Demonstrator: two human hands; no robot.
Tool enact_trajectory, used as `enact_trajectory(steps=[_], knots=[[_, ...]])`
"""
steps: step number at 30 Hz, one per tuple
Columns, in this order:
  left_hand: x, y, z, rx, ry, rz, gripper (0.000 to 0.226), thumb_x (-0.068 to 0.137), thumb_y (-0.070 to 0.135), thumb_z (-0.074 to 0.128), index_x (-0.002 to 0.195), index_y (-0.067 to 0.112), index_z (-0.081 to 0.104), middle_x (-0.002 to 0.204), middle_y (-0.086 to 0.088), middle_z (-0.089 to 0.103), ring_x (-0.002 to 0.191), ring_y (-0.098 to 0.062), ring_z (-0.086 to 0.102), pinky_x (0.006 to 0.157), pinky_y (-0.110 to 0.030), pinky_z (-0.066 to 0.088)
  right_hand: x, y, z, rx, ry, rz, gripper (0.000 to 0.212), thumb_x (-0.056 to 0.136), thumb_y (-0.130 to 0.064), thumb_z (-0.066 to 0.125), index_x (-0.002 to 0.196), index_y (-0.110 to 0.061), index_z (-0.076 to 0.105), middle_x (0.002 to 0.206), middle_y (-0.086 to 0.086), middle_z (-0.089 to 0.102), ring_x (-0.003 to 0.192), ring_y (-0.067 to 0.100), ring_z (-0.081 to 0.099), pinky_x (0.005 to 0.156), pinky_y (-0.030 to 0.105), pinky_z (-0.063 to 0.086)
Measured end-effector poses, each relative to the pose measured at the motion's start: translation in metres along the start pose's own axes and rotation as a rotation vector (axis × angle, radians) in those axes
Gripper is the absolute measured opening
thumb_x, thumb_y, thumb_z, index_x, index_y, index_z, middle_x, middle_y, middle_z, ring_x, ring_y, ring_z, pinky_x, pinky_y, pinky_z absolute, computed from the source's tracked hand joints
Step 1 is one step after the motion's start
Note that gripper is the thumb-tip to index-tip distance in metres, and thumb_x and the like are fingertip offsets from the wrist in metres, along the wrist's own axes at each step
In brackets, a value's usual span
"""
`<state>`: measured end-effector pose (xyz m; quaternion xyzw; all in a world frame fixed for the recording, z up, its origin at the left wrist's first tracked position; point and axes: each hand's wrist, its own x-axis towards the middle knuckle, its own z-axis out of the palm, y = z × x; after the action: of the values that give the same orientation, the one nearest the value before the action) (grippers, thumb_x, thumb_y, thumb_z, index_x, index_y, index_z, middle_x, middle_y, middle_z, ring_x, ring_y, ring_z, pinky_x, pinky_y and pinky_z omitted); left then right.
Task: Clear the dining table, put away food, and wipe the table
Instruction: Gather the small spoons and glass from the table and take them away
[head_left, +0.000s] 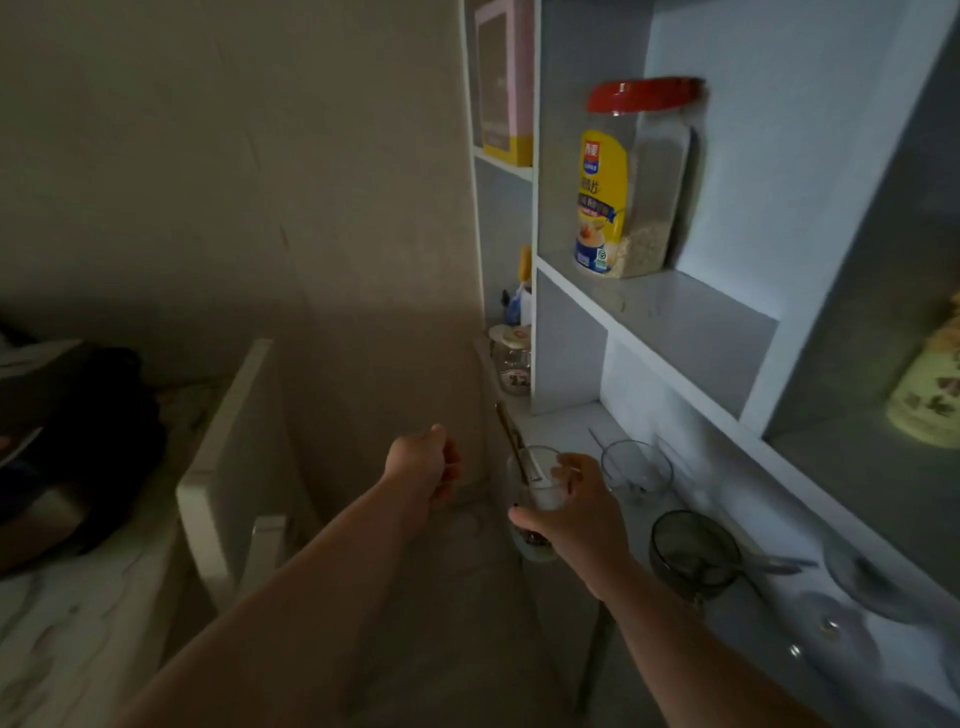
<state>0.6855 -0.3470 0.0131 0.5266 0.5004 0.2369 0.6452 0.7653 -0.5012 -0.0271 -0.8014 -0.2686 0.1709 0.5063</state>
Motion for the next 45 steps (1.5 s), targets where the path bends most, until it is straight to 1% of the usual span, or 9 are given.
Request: enact_trajectory(steps=[6, 10, 15, 26, 31, 35, 41, 43, 45], knots=[[0.060, 0.012, 0.015, 0.048, -0.045, -0.043, 0.039, 0.098, 0.028, 0.046, 0.065, 0.010, 0.058, 0.064, -0.006, 0.057, 0.050, -0.016, 0.048, 0.051, -0.025, 0.036, 0.063, 0.009, 0.019, -0.053, 0.067, -0.009, 0.063, 0.060, -0.029, 0.086, 0.107, -0.024, 0.045, 0.093, -0.014, 0.052, 0.085, 0.003, 0.054, 0.069, 0.010, 0.041], [0.094, 0.011, 0.031, 0.048, -0.091, -0.090, 0.038, 0.098, 0.028, 0.046, 0.066, 0.009, 0.058, 0.065, -0.007, 0.058, 0.052, -0.017, 0.049, 0.053, -0.026, 0.036, 0.115, 0.014, 0.028, -0.090, 0.093, 0.007, 0.080, 0.056, -0.029, 0.089, 0.123, -0.016, 0.047, 0.114, -0.004, 0.053, 0.106, 0.014, 0.052, 0.092, 0.030, 0.049], [0.129, 0.013, 0.049, 0.103, -0.111, -0.107, 0.036, 0.096, 0.030, 0.047, 0.069, 0.011, 0.060, 0.070, -0.007, 0.061, 0.055, -0.018, 0.051, 0.054, -0.026, 0.038, 0.174, 0.024, 0.022, -0.152, 0.120, 0.043, 0.075, 0.054, -0.029, 0.090, 0.116, -0.014, 0.049, 0.112, 0.003, 0.057, 0.104, 0.022, 0.057, 0.090, 0.040, 0.051], [0.183, 0.031, 0.111, 0.124, -0.228, -0.189, 0.032, 0.098, 0.026, 0.046, 0.070, 0.013, 0.057, 0.064, -0.002, 0.057, 0.054, -0.014, 0.048, 0.052, -0.023, 0.031, 0.250, 0.065, 0.005, -0.146, 0.198, 0.293, 0.082, 0.066, -0.018, 0.084, 0.135, -0.011, 0.041, 0.139, 0.010, 0.050, 0.123, 0.026, 0.052, 0.094, 0.035, 0.048], [0.191, 0.026, 0.124, 0.147, -0.269, -0.203, 0.025, 0.096, 0.022, 0.047, 0.075, 0.013, 0.059, 0.065, 0.000, 0.059, 0.052, -0.012, 0.051, 0.052, -0.022, 0.035, 0.255, 0.081, 0.004, -0.166, 0.211, 0.389, 0.079, 0.070, -0.011, 0.078, 0.138, -0.010, 0.039, 0.137, 0.011, 0.050, 0.121, 0.030, 0.051, 0.090, 0.034, 0.046], [0.195, 0.022, 0.127, 0.180, -0.287, -0.204, 0.026, 0.097, 0.026, 0.045, 0.077, 0.015, 0.059, 0.069, 0.001, 0.061, 0.054, -0.011, 0.052, 0.053, -0.022, 0.037, 0.257, 0.088, 0.004, -0.188, 0.212, 0.446, 0.079, 0.071, -0.014, 0.078, 0.137, -0.016, 0.037, 0.135, 0.012, 0.050, 0.118, 0.032, 0.053, 0.094, 0.044, 0.049], [0.199, 0.019, 0.120, 0.181, -0.282, -0.212, 0.025, 0.096, 0.025, 0.047, 0.080, 0.013, 0.061, 0.066, 0.001, 0.060, 0.050, -0.010, 0.052, 0.050, -0.020, 0.037, 0.262, 0.092, 0.003, -0.206, 0.211, 0.515, 0.078, 0.076, -0.010, 0.073, 0.142, -0.015, 0.032, 0.125, 0.014, 0.056, 0.081, 0.019, 0.054, 0.069, 0.033, 0.052], [0.199, 0.020, 0.118, 0.155, -0.280, -0.219, 0.027, 0.097, 0.025, 0.046, 0.078, 0.013, 0.060, 0.066, 0.000, 0.059, 0.051, -0.011, 0.051, 0.050, -0.021, 0.035, 0.264, 0.085, 0.003, -0.200, 0.212, 0.554, 0.085, 0.073, -0.010, 0.074, 0.143, -0.018, 0.027, 0.125, 0.014, 0.056, 0.083, 0.022, 0.060, 0.073, 0.036, 0.055], [0.196, 0.023, 0.115, 0.134, -0.273, -0.215, 0.028, 0.098, 0.024, 0.045, 0.076, 0.013, 0.058, 0.067, -0.001, 0.058, 0.053, -0.012, 0.050, 0.052, -0.021, 0.033, 0.267, 0.080, 0.004, -0.210, 0.193, 0.574, 0.097, 0.067, -0.017, 0.079, 0.146, -0.019, 0.021, 0.132, 0.017, 0.053, 0.107, 0.033, 0.060, 0.093, 0.046, 0.051]])
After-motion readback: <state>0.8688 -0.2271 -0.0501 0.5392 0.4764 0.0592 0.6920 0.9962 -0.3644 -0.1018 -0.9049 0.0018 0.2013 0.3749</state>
